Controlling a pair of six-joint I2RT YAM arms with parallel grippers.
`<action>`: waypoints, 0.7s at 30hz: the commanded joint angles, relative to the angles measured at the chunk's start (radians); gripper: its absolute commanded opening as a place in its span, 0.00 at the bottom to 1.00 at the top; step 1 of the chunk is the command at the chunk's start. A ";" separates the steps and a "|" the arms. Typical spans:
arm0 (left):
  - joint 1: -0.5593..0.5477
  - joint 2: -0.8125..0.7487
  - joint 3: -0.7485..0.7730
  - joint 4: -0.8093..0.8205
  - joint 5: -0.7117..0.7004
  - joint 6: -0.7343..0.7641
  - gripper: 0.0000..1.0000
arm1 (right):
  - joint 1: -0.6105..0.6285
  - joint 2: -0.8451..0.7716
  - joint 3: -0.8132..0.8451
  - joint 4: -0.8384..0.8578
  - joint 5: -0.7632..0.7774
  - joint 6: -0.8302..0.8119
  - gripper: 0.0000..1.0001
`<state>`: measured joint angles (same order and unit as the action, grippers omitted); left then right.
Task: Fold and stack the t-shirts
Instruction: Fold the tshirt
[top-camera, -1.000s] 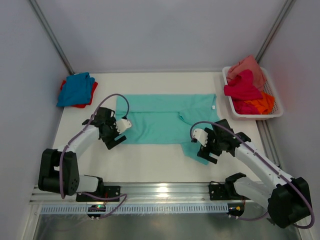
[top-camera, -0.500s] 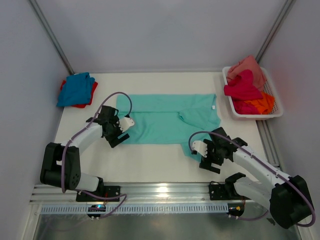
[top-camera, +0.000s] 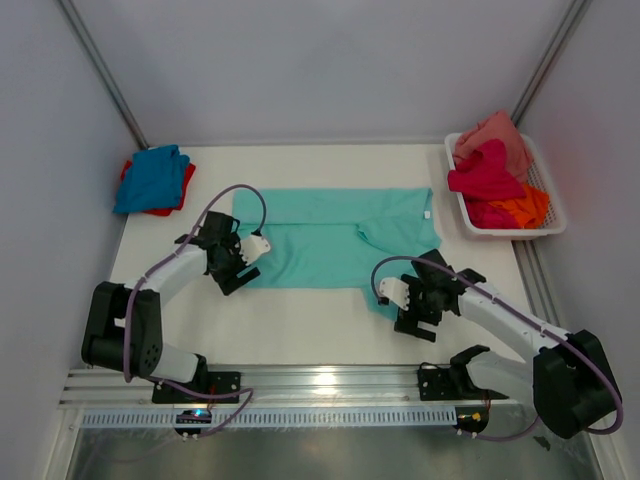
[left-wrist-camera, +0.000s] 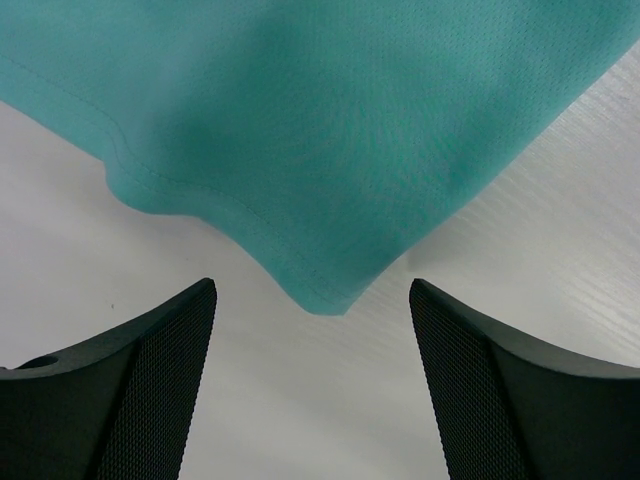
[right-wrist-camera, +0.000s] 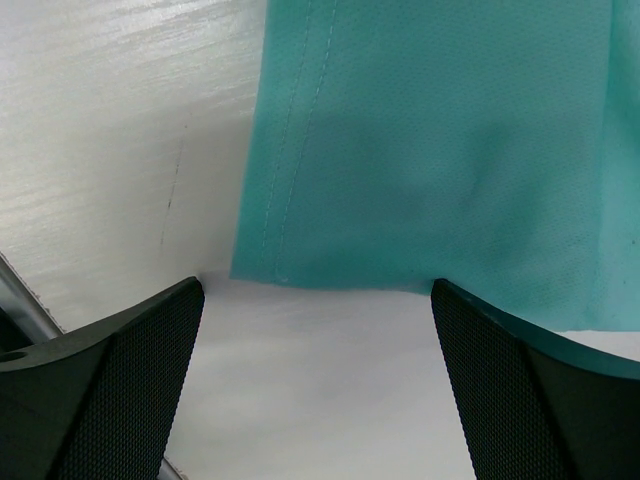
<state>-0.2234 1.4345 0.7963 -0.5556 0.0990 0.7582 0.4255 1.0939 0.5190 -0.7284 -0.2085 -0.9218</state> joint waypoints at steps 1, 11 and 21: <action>-0.007 0.010 0.027 0.036 -0.002 -0.011 0.80 | 0.022 0.012 0.049 0.055 -0.019 -0.011 0.99; -0.007 0.026 0.029 0.052 -0.018 -0.023 0.79 | 0.124 0.084 0.070 0.095 -0.006 0.040 0.99; -0.007 0.038 0.017 0.069 -0.021 -0.023 0.75 | 0.137 0.075 0.015 0.093 0.031 0.035 0.99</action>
<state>-0.2268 1.4635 0.7963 -0.5274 0.0784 0.7403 0.5564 1.1782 0.5606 -0.6579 -0.2047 -0.8852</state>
